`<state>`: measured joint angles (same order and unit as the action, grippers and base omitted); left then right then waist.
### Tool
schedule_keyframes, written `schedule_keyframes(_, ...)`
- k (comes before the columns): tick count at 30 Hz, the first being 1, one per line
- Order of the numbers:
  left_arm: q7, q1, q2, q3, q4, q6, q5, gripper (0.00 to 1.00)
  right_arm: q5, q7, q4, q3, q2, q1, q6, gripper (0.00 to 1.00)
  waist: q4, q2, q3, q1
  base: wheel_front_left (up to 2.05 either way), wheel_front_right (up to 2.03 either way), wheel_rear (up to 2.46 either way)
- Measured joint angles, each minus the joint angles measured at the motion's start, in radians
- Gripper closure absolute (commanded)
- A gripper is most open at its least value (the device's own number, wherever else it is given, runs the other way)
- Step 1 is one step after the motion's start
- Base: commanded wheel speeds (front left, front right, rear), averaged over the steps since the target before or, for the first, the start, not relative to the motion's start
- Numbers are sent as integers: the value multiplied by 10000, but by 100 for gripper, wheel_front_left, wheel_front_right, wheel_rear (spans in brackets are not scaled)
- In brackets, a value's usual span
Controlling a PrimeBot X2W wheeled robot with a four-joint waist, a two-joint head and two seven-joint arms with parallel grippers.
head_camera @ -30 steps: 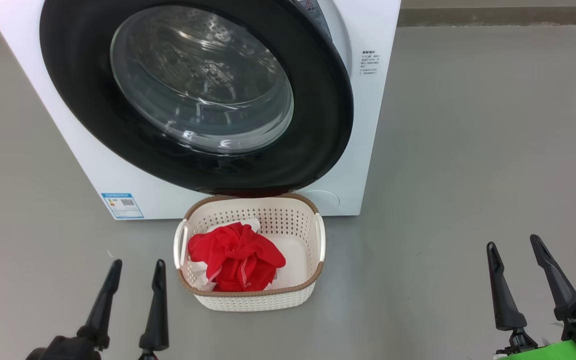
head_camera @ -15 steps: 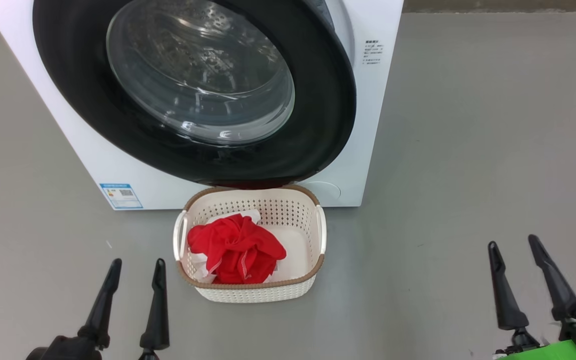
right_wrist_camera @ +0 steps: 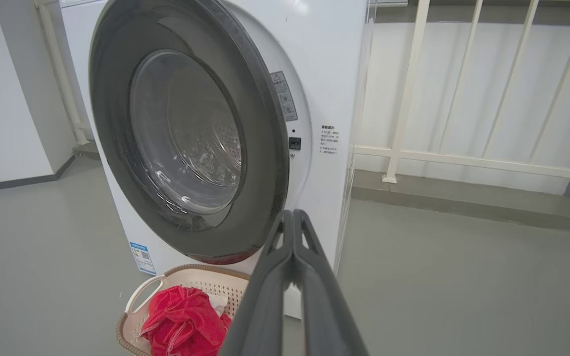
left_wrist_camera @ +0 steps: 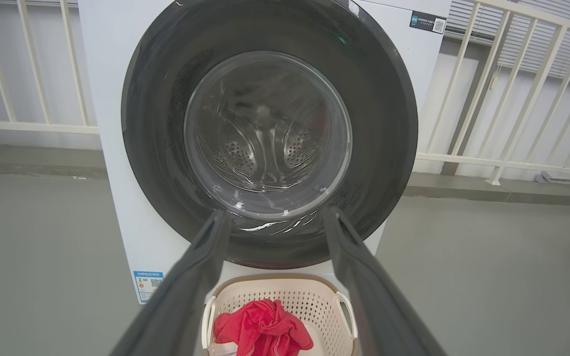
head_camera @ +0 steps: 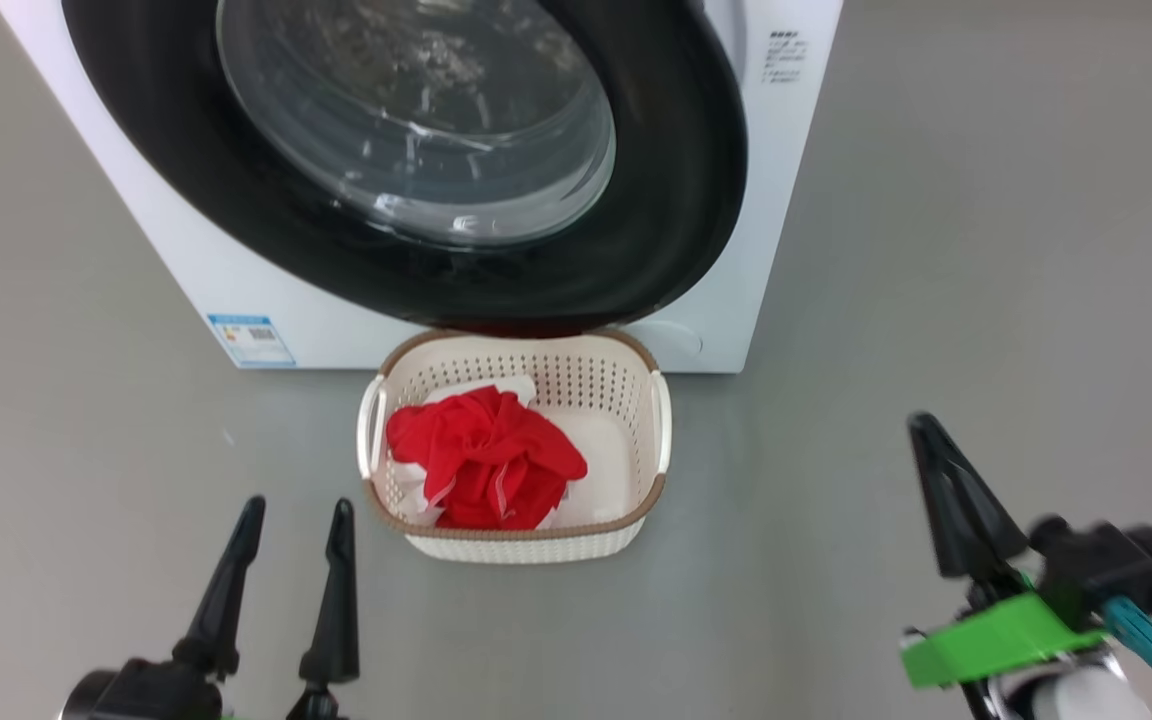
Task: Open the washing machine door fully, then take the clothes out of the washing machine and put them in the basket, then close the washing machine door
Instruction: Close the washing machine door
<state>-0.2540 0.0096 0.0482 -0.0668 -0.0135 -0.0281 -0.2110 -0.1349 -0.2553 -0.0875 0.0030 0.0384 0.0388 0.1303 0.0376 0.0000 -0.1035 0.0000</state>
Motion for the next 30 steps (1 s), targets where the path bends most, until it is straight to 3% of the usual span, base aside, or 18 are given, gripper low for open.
schedule_keyframes(23, 0, -1496, -29, -585, -970, 29, 276, 0, 1473, 0, -1942, 1070, 199, 4615, 2, 100, 811, 0, -2144, 0, 0, 0, 0)
schedule_keyframes(30, -2, -1847, -38, -780, -1193, 102, 303, 0, 1735, -2, -2579, 1114, 550, 5880, 2, 100, 1211, 0, -2761, 0, 0, 0, 0)
